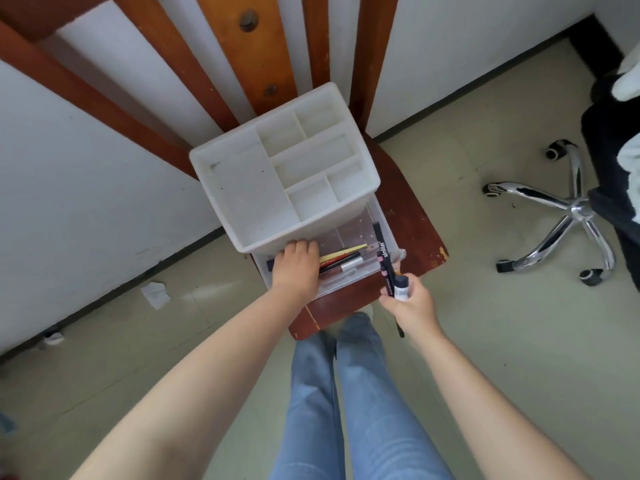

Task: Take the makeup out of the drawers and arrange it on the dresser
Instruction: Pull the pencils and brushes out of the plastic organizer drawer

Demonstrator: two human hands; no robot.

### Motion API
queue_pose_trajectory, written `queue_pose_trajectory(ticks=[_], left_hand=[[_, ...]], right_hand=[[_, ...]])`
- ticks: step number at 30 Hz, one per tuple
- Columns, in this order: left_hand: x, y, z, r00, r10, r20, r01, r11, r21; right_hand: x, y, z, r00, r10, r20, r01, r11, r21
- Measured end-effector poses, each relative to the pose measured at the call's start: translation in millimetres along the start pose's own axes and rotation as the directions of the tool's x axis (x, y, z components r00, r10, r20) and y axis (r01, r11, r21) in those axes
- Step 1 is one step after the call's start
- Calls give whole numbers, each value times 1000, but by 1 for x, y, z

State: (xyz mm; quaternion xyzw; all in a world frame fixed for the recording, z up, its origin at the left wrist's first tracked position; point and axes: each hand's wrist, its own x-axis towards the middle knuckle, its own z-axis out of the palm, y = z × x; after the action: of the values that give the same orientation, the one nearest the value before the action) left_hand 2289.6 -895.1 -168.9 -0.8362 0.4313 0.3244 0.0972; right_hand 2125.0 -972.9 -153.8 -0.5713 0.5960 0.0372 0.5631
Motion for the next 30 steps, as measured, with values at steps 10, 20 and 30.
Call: queue_pose_trajectory(ticks=[10,20,30], left_hand=[[14,3,-3,988,135,72,-147,970,192],[16,-16,5,976,196,90,-207,969,138],[24,-9,8,973,224,53,-230,940,252]], right_hand=[[1,2,37,949,-307,-74,205,777,-596],[5,-4,29,824,-484,-293,175,711,-681],[12,-11,32,730,-586,-351,183,663,-726]])
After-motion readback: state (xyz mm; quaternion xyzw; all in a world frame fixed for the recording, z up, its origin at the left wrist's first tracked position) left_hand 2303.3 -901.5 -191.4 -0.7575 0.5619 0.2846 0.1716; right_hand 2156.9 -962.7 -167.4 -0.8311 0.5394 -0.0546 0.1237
